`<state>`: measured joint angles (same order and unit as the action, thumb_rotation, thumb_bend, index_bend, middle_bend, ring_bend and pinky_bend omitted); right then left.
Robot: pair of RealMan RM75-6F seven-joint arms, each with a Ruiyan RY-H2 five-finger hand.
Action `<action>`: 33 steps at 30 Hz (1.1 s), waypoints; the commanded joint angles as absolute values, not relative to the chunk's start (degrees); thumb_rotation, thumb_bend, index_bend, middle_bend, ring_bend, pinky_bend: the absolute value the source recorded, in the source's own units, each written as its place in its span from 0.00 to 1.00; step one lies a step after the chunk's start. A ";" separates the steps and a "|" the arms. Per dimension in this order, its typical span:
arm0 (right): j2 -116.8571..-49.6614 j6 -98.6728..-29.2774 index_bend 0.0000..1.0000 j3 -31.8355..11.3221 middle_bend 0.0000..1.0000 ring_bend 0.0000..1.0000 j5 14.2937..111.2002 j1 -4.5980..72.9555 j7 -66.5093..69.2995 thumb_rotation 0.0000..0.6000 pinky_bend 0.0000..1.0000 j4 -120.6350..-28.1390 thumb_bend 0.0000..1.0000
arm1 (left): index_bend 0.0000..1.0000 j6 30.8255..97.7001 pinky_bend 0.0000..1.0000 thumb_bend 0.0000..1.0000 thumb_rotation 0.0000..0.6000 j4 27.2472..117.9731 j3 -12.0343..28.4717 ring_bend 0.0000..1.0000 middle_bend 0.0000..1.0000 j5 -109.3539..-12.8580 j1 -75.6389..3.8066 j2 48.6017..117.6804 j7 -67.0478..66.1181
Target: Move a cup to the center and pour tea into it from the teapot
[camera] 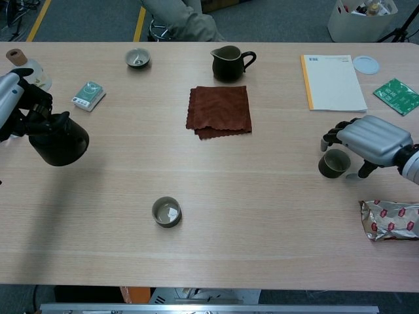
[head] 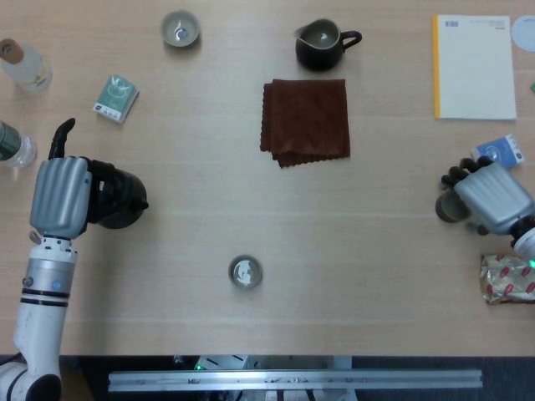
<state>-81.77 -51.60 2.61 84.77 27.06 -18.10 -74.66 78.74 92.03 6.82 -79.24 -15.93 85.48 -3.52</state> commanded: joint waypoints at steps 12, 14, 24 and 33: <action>-83.71 -51.28 0.41 2.38 0.37 0.25 83.71 27.80 -18.22 1.00 0.33 -72.59 0.15 | 0.94 79.06 0.07 0.36 1.00 91.78 6.86 0.80 1.00 -79.20 -15.48 85.20 -2.53; -83.85 -51.45 0.43 2.40 0.38 0.26 83.78 27.85 -18.17 1.00 0.36 -72.53 0.16 | 0.94 79.10 0.07 0.36 1.00 91.74 6.88 0.80 1.00 -79.21 -15.46 85.23 -2.46; -84.07 -51.41 0.46 2.45 0.40 0.29 83.79 28.42 -17.94 1.00 0.46 -73.04 0.16 | 0.94 79.05 0.07 0.36 1.00 91.50 6.96 0.80 1.00 -79.11 -15.34 85.14 -2.09; -83.48 -49.61 0.47 1.68 0.40 0.29 82.66 29.92 -17.36 1.00 0.49 -75.81 0.16 | 0.94 79.11 0.07 0.36 1.00 91.48 7.00 0.79 1.00 -79.14 -15.21 84.86 -1.87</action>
